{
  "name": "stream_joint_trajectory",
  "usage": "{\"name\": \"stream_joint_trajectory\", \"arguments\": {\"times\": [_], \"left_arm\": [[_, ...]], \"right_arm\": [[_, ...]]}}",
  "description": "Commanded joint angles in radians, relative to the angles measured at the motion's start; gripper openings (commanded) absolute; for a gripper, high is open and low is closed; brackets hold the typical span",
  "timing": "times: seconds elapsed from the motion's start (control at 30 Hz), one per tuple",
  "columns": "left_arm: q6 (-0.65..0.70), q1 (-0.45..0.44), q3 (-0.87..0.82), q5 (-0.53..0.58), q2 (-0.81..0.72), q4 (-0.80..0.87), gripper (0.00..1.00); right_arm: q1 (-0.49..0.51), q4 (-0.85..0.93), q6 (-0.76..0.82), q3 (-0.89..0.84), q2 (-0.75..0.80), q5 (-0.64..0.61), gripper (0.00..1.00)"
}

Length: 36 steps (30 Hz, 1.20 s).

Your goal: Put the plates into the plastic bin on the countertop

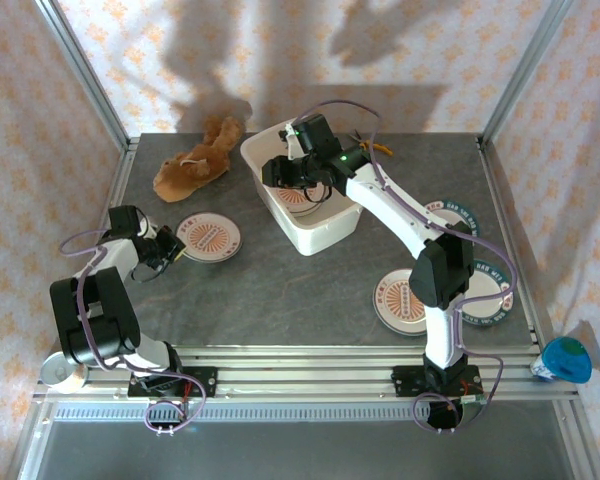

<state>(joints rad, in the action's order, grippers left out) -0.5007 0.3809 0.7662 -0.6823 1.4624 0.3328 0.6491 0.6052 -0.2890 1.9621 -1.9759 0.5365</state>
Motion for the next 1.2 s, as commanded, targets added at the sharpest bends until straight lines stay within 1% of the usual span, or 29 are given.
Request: {"name": "stream_joint_trajectory", "arguments": {"times": [0.0, 0.13, 0.3, 0.47, 0.57, 0.63, 0.77, 0.87, 0.97, 1.07, 1.17], "left_arm": [[-0.023, -0.010, 0.008, -0.011, -0.061, 0.041, 0.00], [-0.041, -0.016, 0.037, -0.026, -0.112, 0.043, 0.00], [-0.107, -0.028, 0.118, -0.035, -0.168, 0.036, 0.00], [-0.140, -0.059, 0.234, -0.031, -0.201, 0.038, 0.00], [-0.159, -0.078, 0.298, -0.026, -0.215, 0.030, 0.00], [-0.164, -0.093, 0.342, -0.018, -0.217, 0.028, 0.00], [-0.183, -0.127, 0.431, -0.022, -0.202, 0.012, 0.00], [-0.209, -0.158, 0.473, -0.028, -0.189, -0.027, 0.00], [-0.213, -0.199, 0.517, -0.024, -0.168, -0.038, 0.00], [-0.253, -0.240, 0.532, -0.019, -0.150, -0.092, 0.00], [-0.301, -0.269, 0.538, -0.023, -0.131, -0.156, 0.00]], "right_arm": [[0.000, -0.013, -0.020, 0.020, 0.004, 0.005, 0.41], [0.000, 0.014, -0.027, 0.064, -0.019, 0.016, 0.41], [-0.009, 0.046, -0.033, 0.116, -0.036, 0.024, 0.44], [-0.036, 0.033, -0.059, 0.112, -0.010, 0.042, 0.47], [-0.058, 0.034, -0.072, 0.109, 0.003, 0.055, 0.51], [-0.068, 0.026, -0.078, 0.102, 0.016, 0.059, 0.54], [-0.075, 0.000, -0.082, 0.096, 0.033, 0.086, 0.56], [-0.081, -0.063, -0.137, 0.075, 0.051, 0.105, 0.56], [-0.081, -0.240, -0.227, -0.018, 0.094, 0.139, 0.56], [-0.080, -0.287, -0.245, -0.033, 0.102, 0.170, 0.56], [-0.079, -0.302, -0.249, -0.051, 0.109, 0.165, 0.55]]}}
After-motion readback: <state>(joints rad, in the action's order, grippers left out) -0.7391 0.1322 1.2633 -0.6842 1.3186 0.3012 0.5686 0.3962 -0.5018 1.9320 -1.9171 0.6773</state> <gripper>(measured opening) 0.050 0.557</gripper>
